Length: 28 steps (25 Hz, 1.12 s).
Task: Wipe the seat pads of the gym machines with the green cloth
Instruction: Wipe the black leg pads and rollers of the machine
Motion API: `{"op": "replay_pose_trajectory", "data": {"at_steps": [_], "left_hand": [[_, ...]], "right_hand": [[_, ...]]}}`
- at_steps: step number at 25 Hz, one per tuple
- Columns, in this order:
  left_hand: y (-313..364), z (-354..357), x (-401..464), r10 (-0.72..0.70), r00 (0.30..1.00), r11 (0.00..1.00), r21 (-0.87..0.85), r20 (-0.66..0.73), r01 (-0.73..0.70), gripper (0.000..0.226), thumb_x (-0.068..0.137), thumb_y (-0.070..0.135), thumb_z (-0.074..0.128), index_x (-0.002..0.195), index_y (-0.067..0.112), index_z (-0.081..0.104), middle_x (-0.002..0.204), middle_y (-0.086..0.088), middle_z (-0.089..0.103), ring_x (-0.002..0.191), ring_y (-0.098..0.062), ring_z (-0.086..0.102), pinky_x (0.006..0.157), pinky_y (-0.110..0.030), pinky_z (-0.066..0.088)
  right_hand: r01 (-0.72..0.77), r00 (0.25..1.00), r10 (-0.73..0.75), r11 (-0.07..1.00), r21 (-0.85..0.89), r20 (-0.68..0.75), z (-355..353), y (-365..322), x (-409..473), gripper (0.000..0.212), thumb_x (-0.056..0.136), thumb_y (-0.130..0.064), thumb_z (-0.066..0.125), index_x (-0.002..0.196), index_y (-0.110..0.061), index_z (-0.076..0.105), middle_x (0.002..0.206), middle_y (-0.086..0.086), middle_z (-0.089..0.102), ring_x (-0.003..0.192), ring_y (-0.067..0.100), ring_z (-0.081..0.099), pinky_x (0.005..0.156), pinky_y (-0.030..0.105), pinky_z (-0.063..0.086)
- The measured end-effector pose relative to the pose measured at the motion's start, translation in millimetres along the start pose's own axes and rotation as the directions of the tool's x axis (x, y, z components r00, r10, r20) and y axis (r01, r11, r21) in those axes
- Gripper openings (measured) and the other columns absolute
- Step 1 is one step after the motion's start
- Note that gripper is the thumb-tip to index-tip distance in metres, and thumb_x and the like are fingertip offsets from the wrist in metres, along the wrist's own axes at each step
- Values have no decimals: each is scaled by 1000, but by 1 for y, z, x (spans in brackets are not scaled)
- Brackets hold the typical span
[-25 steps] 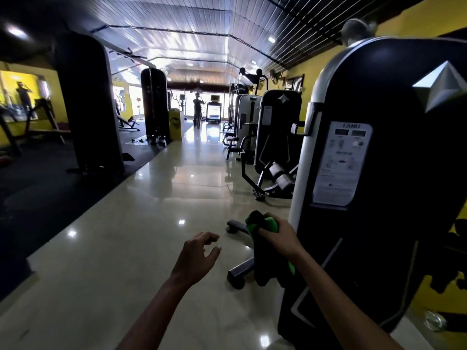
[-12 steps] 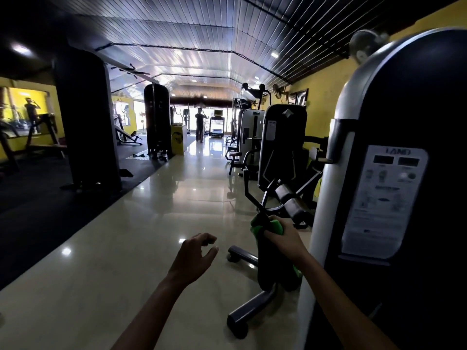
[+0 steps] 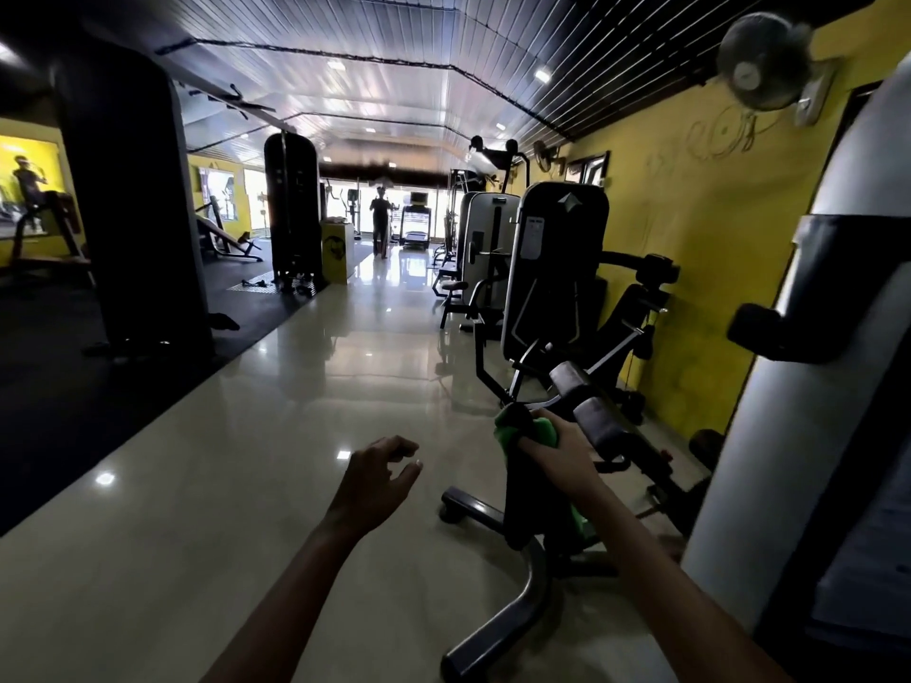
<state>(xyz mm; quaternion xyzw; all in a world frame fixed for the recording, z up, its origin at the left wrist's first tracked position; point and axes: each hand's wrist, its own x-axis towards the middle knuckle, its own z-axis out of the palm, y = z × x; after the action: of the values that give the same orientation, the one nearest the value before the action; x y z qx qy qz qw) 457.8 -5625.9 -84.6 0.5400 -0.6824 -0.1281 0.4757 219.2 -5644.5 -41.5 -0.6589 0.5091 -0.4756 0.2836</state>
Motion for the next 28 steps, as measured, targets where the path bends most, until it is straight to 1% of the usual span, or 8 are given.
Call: {"op": "replay_pose_trajectory", "data": {"at_steps": [3, 5, 11, 14, 18, 21, 24, 28], "left_hand": [[-40, 0, 62, 0, 999, 1000, -15, 37, 0, 18, 86, 14, 68, 103, 9, 68, 99, 1, 66, 94, -10, 61, 66, -4, 40], [-67, -3, 113, 19, 998, 1000, -6, 55, -18, 19, 86, 14, 67, 104, 8, 68, 99, 0, 66, 94, -10, 60, 67, -5, 40], [-124, 10, 234, 86, 989, 996, -38, 119, -82, 21, 87, 14, 67, 106, 7, 67, 97, 1, 64, 95, -12, 59, 78, -23, 49], [-156, 39, 281, 110, 977, 993, -63, 184, -100, 21, 88, 16, 66, 107, 7, 67, 102, 0, 66, 97, -11, 59, 78, -21, 49], [-196, 77, 351, 158, 958, 986, -86, 240, -141, 21, 88, 16, 65, 108, 8, 66, 103, 0, 65, 98, -10, 58, 77, -16, 47], [-222, 100, 423, 189, 944, 982, -70, 270, -177, 17, 88, 15, 66, 104, 10, 67, 100, 2, 65, 95, -10, 59, 73, -9, 43], [-243, 119, 497, 203, 945, 978, -105, 258, -182, 12, 86, 13, 68, 96, 20, 66, 94, 9, 65, 90, -5, 61, 72, -12, 47], [-271, 166, 571, 175, 948, 979, -150, 264, -139, 15, 86, 13, 68, 95, 24, 65, 92, 12, 65, 90, 0, 60, 72, -12, 48]], "right_hand": [[-28, 999, 28, 1000, 0, 16, 21, 9, 58, 15, 82, -3, 64, 97, -4, 63, 86, 12, 65, 79, 20, 58, 75, 35, 49], [-44, 999, 44, 999, -3, -4, 37, 12, 101, 14, 82, -2, 64, 92, -12, 64, 84, 9, 65, 80, 21, 59, 77, 39, 50], [-69, 995, 67, 997, -24, -74, 75, 34, 199, 16, 69, -24, 65, 84, -28, 61, 80, -1, 64, 76, 15, 59, 72, 32, 47], [-108, 988, 104, 994, -32, -116, 82, 58, 252, 20, 78, -10, 68, 82, -29, 61, 81, 1, 63, 78, 18, 59, 73, 32, 46], [-91, 982, 82, 995, -46, -169, 82, 92, 335, 18, 81, -8, 67, 88, -24, 62, 87, 5, 65, 82, 20, 60, 76, 33, 47], [-134, 971, 129, 991, -11, -200, 78, 119, 406, 16, 84, -1, 64, 91, -14, 62, 85, 6, 65, 79, 18, 61, 70, 23, 49], [-132, 963, 128, 991, -3, -238, 78, 142, 474, 16, 83, 0, 64, 88, -16, 62, 80, 1, 64, 76, 15, 60, 64, 15, 47], [-197, 946, 180, 980, -37, -269, 87, 177, 538, 17, 82, -8, 66, 87, -23, 62, 86, 5, 65, 82, 20, 62, 74, 33, 50]]}}
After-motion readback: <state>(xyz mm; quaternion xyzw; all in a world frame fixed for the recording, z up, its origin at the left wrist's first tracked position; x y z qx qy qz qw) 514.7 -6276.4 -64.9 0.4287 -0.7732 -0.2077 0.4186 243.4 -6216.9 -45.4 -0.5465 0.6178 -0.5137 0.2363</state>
